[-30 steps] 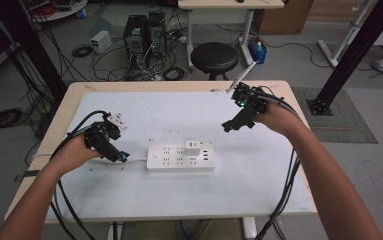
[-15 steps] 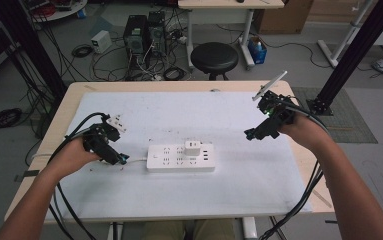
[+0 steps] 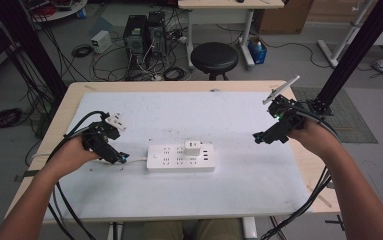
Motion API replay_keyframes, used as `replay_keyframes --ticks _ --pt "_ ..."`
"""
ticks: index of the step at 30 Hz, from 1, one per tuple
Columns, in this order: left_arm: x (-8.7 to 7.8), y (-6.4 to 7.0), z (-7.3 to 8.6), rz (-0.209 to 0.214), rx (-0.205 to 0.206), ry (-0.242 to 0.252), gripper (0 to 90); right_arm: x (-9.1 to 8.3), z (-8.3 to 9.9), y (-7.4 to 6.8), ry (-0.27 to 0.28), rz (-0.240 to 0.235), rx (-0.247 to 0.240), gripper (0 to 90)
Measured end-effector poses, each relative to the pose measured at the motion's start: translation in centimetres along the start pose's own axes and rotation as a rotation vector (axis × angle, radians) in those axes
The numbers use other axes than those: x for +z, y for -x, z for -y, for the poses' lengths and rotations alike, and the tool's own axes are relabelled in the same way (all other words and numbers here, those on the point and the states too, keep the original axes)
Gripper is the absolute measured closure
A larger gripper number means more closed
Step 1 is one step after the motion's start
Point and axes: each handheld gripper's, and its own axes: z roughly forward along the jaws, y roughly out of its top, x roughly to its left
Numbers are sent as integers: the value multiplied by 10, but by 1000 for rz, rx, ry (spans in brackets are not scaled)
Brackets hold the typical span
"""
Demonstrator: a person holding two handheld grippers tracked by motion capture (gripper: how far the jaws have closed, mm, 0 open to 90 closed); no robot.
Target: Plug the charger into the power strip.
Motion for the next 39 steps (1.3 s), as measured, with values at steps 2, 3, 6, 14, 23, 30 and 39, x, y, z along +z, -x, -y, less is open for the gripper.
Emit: replay_keyframes --ticks 2,3,6,14,23,30,39 --pt "0 0 -2 2 6 0 215 0 4 -2 -2 2 7 8" --pt "1 1 -2 3 6 3 215 0 6 -2 -5 2 8 7" --pt "3 1 -3 5 9 -3 214 2 10 0 -10 6 20 7" --pt "4 -2 -1 4 4 -6 215 8 11 1 -9 11 19 8" --pt "7 -3 0 5 -6 -3 215 15 10 1 -12 4 24 8" --pt "9 -3 -2 8 -3 -7 214 18 14 3 -14 -4 24 7" --pt "9 -4 -2 4 -5 -12 214 19 18 4 -13 -6 36 7"
